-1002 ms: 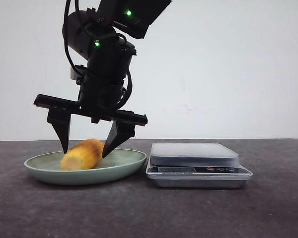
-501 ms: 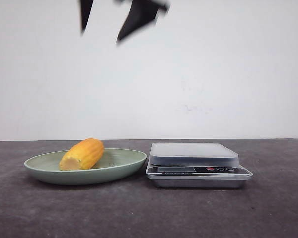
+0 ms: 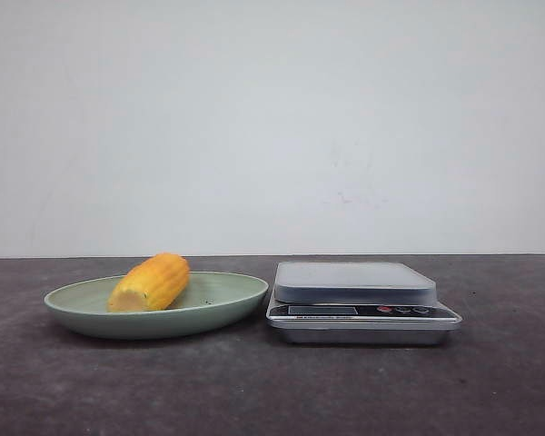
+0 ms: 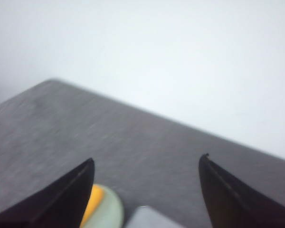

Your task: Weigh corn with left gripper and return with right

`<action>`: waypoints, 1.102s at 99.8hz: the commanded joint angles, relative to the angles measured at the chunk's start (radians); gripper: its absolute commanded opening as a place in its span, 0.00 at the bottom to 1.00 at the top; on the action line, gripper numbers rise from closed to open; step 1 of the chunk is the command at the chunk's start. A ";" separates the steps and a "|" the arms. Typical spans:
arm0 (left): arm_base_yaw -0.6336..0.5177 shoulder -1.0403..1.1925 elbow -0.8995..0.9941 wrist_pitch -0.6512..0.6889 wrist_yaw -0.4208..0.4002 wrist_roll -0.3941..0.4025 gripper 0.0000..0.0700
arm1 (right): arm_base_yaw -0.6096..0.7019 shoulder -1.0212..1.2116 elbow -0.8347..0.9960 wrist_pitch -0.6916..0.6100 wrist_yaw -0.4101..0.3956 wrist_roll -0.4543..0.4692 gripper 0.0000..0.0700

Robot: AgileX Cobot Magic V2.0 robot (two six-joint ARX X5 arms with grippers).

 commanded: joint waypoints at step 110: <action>-0.008 0.001 -0.204 0.353 0.104 0.083 0.48 | 0.008 -0.679 -0.330 -0.323 0.069 0.071 0.51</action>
